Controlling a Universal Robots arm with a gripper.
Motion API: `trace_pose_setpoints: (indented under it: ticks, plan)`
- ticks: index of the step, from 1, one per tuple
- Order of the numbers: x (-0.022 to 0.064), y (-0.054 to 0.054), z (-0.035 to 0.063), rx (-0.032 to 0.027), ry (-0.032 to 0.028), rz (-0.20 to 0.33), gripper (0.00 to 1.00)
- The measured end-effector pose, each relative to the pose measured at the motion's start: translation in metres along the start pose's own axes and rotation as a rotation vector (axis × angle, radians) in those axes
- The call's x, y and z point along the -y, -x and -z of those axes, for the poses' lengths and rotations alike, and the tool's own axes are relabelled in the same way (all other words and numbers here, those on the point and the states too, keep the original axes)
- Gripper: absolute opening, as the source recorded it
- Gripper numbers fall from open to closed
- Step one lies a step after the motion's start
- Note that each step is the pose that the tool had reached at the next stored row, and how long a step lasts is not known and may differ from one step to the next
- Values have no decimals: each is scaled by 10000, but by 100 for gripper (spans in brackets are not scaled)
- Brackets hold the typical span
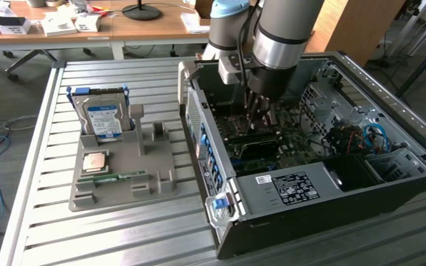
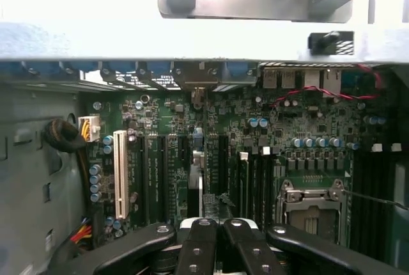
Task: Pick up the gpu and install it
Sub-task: 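Press down on the gpu until it lock into place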
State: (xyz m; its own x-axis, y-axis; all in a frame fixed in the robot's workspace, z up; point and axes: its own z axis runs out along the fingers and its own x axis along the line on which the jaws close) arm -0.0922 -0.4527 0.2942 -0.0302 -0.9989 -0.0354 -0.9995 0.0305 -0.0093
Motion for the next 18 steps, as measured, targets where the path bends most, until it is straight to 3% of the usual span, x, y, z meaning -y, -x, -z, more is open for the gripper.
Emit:
trace_pose_setpoints:
  ticks: [18]
  plan:
    - [75, 5, 65, 0, 29, -1, 11]
